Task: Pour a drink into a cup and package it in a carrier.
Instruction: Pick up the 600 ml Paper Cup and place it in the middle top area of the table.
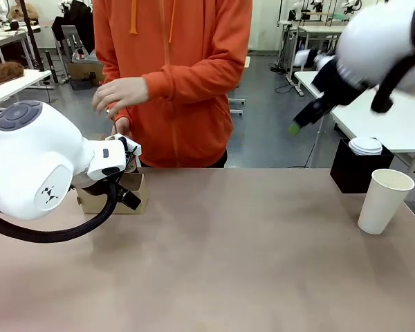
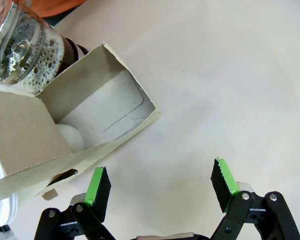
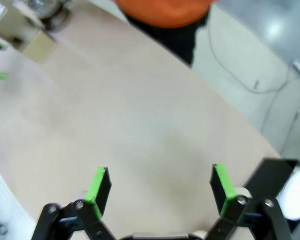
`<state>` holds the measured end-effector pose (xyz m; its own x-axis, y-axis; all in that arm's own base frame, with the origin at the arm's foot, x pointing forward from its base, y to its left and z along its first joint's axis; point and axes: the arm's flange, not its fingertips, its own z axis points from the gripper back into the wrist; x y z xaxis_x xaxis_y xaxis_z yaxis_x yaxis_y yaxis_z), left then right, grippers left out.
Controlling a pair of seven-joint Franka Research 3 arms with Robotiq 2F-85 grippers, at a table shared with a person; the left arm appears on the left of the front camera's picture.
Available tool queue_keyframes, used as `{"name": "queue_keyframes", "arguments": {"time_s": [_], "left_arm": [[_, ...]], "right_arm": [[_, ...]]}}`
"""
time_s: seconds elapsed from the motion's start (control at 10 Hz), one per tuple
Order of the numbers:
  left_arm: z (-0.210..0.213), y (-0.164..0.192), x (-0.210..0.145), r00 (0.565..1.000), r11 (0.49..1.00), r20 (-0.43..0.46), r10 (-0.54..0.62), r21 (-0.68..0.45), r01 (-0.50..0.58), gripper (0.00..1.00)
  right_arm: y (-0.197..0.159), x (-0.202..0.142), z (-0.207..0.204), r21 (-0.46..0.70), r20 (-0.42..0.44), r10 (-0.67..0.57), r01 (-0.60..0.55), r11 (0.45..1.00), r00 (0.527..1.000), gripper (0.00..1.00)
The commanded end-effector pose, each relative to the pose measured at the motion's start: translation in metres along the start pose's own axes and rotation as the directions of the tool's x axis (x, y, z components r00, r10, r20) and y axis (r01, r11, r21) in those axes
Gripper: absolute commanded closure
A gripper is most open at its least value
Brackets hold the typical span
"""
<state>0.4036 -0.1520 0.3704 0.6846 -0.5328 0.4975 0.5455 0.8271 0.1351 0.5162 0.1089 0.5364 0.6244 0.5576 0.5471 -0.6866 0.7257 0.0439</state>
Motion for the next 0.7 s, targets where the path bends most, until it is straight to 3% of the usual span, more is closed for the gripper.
{"name": "queue_keyframes", "arguments": {"time_s": [0.0,0.2,0.3,0.6], "left_arm": [[0.000,0.000,0.000,1.000,1.000,0.000,0.000,0.000,0.000,0.00],[0.000,0.000,0.000,1.000,1.000,0.000,0.000,0.000,0.000,0.00],[0.000,0.000,0.000,1.000,1.000,0.000,0.000,0.000,0.000,0.00],[0.000,0.000,0.000,1.000,1.000,0.000,0.000,0.000,0.000,0.00]], "right_arm": [[-0.091,-0.019,0.029,0.158,0.039,0.016,-0.022,0.987,0.999,0.00],[-0.150,-0.076,0.067,0.249,0.183,0.044,-0.090,0.964,0.982,0.00],[-0.171,-0.120,0.081,0.262,0.282,0.090,-0.167,0.951,0.955,0.00],[-0.215,-0.242,0.086,0.265,0.554,0.072,-0.257,0.929,0.829,0.00]]}}
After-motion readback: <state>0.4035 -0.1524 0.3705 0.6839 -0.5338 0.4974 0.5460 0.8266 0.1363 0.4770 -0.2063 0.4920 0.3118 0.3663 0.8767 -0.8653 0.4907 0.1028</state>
